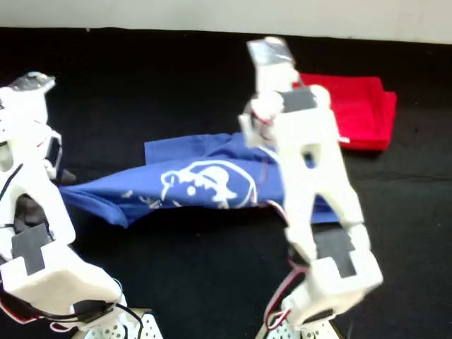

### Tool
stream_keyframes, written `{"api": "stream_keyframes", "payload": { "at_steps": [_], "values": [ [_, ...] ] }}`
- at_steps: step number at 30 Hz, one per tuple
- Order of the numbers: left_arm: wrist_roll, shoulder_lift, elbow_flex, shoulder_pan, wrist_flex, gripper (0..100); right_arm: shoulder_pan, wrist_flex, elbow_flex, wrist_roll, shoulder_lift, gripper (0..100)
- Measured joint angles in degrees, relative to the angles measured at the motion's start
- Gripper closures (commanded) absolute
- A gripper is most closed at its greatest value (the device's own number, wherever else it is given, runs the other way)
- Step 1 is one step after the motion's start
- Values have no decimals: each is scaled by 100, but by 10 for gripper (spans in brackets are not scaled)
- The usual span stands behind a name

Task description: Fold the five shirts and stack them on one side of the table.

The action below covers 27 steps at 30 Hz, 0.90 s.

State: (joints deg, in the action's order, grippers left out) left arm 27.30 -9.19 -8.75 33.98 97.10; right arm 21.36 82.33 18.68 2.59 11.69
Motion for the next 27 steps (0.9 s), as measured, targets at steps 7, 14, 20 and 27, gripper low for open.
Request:
{"api": "stream_keyframes", "payload": {
  "at_steps": [7,14,20,27],
  "values": [
    [9,0,1011,-149,9,990,870,53,2901,-9,2708,861],
    [35,0,1785,-527,-229,990,1644,53,5134,-9,4862,799],
    [35,0,1934,-536,-281,990,1855,53,6259,-9,5899,748],
    [35,0,1934,-536,-281,990,1960,53,6391,-9,6207,762]
  ]
}}
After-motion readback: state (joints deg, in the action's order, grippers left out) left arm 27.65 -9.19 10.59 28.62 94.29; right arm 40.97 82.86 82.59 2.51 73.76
